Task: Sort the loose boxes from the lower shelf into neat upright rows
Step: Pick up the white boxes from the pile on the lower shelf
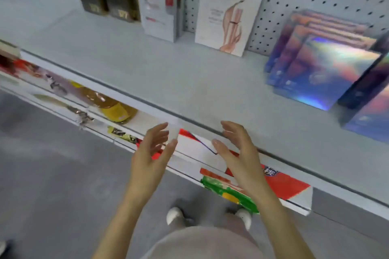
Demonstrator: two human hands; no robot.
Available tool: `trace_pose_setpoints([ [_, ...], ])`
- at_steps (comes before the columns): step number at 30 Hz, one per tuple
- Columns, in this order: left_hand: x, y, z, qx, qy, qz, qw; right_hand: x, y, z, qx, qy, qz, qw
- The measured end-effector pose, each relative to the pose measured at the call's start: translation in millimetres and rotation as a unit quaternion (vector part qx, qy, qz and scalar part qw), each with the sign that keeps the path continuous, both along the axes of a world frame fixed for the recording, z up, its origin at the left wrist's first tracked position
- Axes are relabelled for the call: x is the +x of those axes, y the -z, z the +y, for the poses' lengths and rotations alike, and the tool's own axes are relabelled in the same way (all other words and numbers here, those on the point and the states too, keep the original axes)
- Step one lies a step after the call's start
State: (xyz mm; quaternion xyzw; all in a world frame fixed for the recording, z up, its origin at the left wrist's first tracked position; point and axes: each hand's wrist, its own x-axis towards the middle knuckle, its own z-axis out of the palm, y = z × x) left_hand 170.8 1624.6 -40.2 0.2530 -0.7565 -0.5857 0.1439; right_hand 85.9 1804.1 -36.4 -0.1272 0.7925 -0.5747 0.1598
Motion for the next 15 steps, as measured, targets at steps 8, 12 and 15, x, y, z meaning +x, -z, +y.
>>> trace_pose_setpoints([
  [8, 128, 19, -117, 0.021, -0.235, -0.032, 0.971, 44, -10, -152, 0.087, -0.277, -0.002, 0.957],
  [12, 148, 24, -149, 0.002, -0.271, -0.049, 0.961, 48, -2, -217, 0.084, -0.344, 0.023, 0.935],
  [15, 149, 24, -175, 0.004, -0.292, -0.039, 0.956, 43, 1, -261, 0.091, -0.368, 0.054, 0.924],
])
